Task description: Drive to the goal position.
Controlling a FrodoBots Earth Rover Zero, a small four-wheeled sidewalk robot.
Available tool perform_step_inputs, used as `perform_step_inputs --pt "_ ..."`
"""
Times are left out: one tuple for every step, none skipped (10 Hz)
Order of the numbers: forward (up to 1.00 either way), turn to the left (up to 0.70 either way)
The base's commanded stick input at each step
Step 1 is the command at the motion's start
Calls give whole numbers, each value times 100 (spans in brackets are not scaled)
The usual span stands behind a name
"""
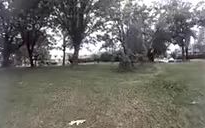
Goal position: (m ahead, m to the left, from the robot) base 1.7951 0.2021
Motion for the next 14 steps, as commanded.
perform_step_inputs --pt "50 0" --pt "50 0" --pt "50 0" --pt "50 0" --pt "50 0" --pt "50 0" --pt "50 0" --pt "50 0" --pt "50 0" --pt "50 0" --pt "50 0" --pt "50 0" --pt "50 0" --pt "50 0"
